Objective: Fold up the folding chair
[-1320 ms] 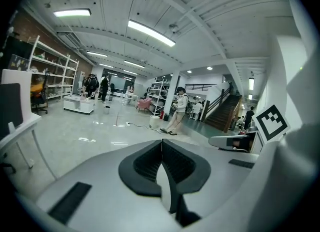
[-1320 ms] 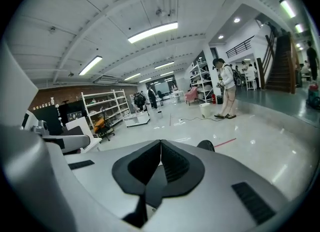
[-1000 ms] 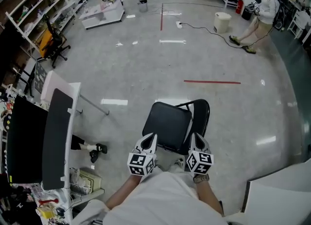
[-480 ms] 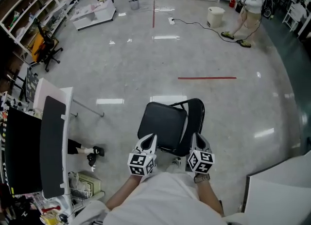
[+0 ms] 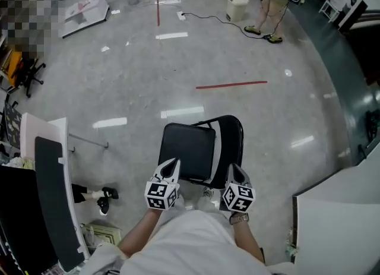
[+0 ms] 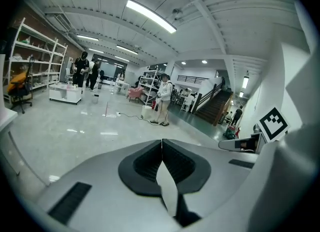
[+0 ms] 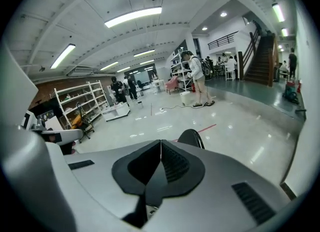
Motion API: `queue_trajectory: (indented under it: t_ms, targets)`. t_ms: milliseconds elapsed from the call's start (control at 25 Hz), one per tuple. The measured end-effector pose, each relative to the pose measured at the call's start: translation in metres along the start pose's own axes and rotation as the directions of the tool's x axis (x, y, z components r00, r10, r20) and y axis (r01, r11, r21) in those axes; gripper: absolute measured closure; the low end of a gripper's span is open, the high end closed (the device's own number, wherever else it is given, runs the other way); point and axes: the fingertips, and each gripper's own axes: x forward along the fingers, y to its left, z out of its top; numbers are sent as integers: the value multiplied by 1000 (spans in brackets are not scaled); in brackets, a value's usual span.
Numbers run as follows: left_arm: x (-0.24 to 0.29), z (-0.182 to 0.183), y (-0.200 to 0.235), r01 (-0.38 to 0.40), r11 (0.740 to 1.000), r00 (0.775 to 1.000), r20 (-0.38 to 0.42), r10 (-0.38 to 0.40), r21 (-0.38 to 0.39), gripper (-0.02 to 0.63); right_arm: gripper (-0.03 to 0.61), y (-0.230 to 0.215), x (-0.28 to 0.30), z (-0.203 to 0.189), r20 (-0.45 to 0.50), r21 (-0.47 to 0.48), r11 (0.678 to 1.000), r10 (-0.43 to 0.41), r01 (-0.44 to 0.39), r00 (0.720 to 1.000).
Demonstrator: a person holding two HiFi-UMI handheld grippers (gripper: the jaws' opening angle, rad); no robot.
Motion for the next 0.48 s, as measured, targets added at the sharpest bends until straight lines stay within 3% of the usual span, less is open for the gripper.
queue_trajectory:
  t_ms: [160, 480]
  targets:
    - [8, 1, 32, 53, 998, 998, -28, -52, 28, 601, 572, -3, -6, -26, -60, 31, 996, -84, 86, 995]
    - [22, -36, 83, 109, 994, 983, -155, -103, 30, 601, 572, 9, 7, -93, -196, 76, 985, -138, 155, 971]
